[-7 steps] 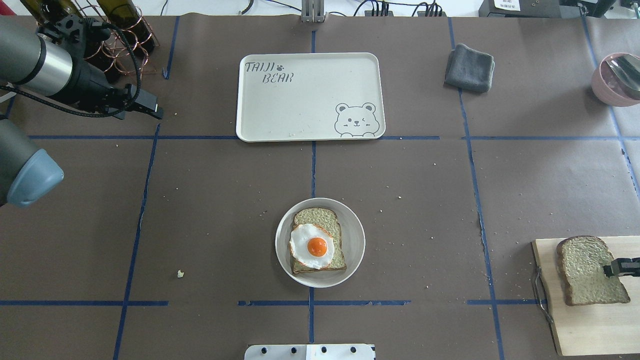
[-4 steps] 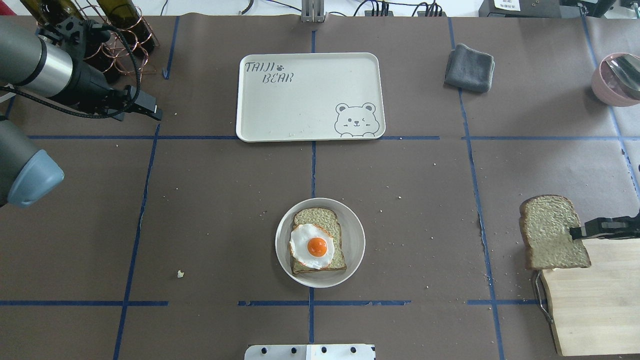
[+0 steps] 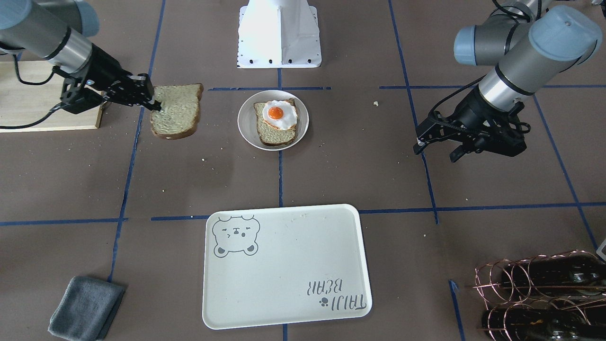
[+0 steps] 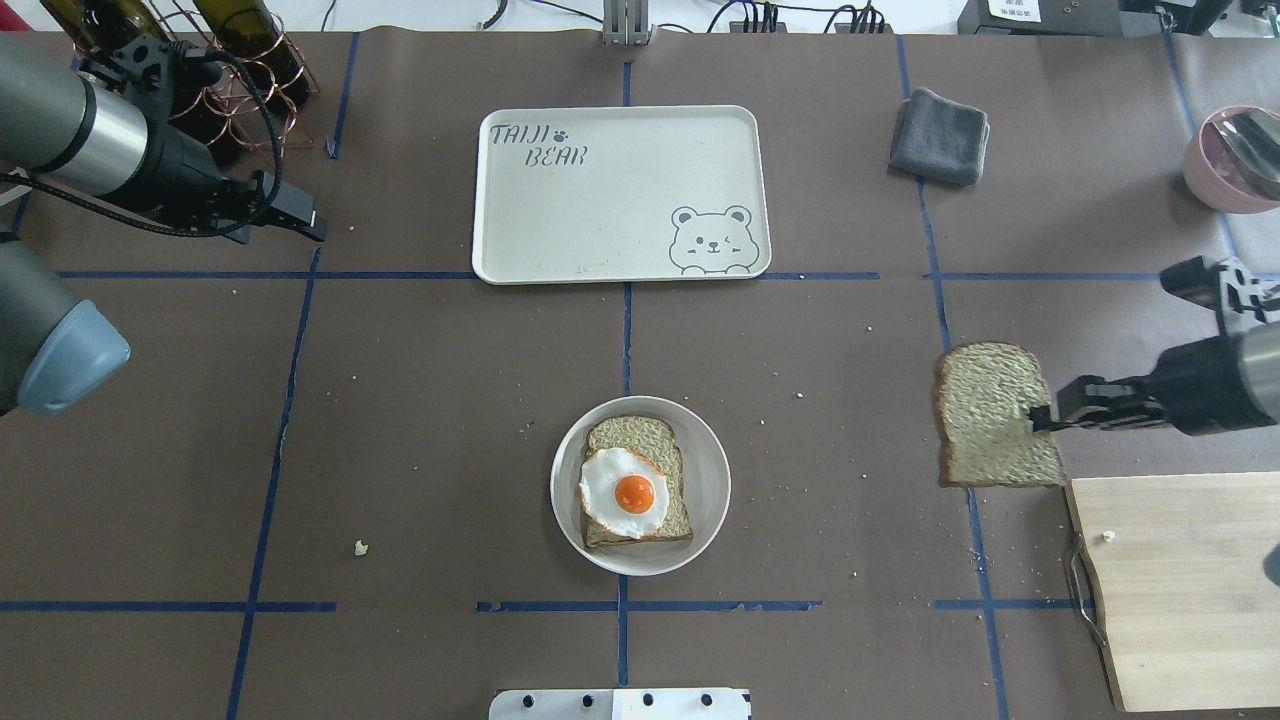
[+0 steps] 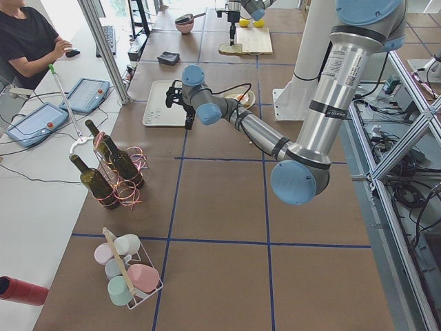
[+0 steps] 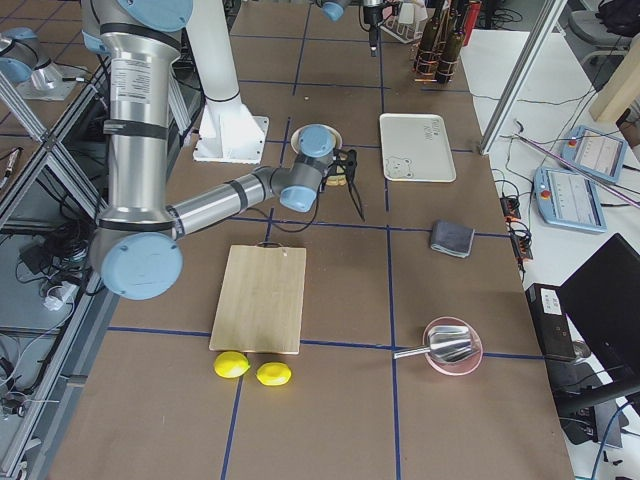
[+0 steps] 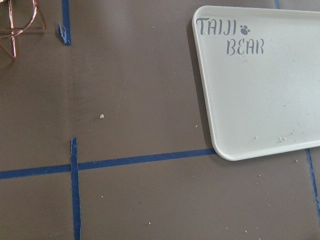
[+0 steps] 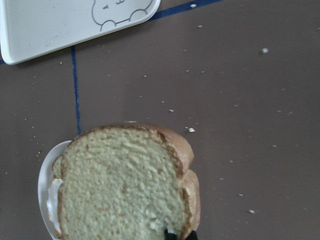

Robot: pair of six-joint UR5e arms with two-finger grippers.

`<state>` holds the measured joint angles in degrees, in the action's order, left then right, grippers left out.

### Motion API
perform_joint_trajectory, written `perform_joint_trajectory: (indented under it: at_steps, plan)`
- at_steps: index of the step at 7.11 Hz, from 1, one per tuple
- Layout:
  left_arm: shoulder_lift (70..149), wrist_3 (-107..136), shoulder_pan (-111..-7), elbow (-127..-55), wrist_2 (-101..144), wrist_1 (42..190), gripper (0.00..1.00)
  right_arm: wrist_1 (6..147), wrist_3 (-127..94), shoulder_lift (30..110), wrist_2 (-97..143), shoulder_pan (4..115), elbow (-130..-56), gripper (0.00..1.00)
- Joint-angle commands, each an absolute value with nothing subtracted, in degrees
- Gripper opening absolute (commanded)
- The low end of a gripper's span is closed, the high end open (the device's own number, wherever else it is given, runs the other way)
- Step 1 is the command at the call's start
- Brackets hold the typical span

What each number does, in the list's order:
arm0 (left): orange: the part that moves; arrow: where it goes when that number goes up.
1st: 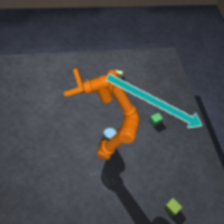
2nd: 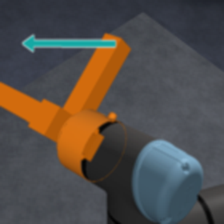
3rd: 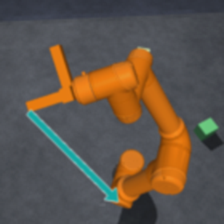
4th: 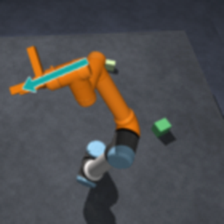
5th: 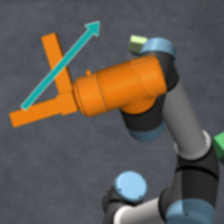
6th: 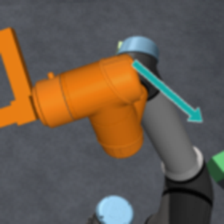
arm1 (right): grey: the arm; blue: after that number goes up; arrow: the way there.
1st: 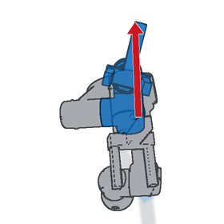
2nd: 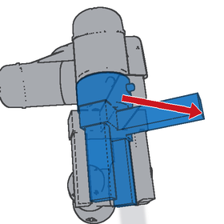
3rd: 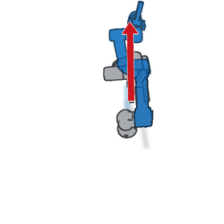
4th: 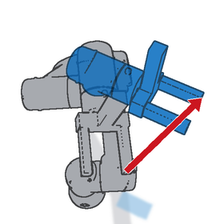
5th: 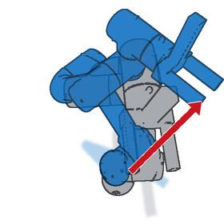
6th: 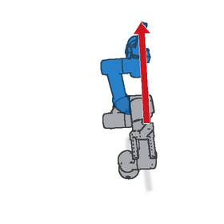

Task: Make sandwich and place on tray
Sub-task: 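Carry the bread slice with the right gripper over the egg on the plate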

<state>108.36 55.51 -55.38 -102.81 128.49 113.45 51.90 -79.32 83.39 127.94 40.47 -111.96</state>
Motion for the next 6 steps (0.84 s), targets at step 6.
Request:
perform_joint_trajectory:
  at_steps: [6]
  plan:
    - [108.6, 57.0, -53.9, -102.4, 127.3, 113.6, 1.0, 67.6, -81.0, 62.0, 111.5, 24.2, -100.9, 0.0]
